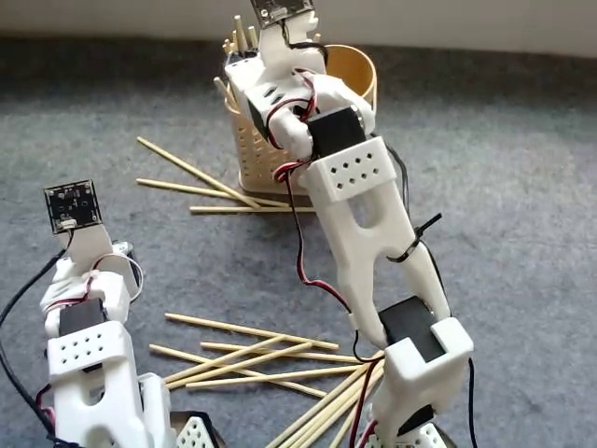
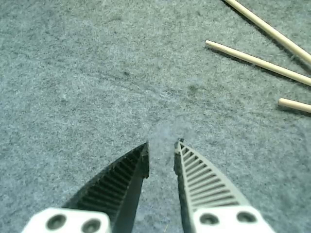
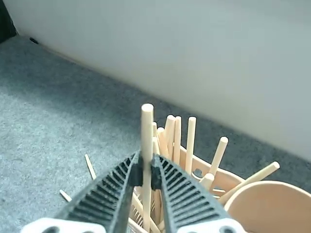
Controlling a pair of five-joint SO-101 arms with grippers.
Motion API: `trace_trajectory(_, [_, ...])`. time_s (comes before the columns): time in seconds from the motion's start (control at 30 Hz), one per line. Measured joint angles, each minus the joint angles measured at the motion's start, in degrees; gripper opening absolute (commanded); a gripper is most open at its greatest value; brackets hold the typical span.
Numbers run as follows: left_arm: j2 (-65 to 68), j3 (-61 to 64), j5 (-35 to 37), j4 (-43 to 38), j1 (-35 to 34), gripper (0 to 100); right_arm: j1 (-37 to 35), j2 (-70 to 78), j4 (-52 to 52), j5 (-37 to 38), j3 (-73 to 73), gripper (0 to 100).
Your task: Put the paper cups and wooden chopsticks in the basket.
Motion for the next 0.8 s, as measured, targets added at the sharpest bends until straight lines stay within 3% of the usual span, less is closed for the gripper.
trace_trajectory(0.13, [0.00,0.00,0.00,0.00,0.00,10,0.00,0.26,1.23,0.00,3.69,3.1])
trace_trajectory(0.33, [0.00,0.00,0.00,0.00,0.00,10,0.00,0.35,1.67,2.11,6.95,17.3])
trace_trajectory(0.67, [0.00,0.00,0.00,0.00,0.00,10,-1.93,-4.22,10.73,2.73,7.03,16.9])
trace_trajectory(0.8, [0.00,0.00,0.00,0.00,0.00,10,-2.11,-7.65,14.86,2.73,7.03,6.5])
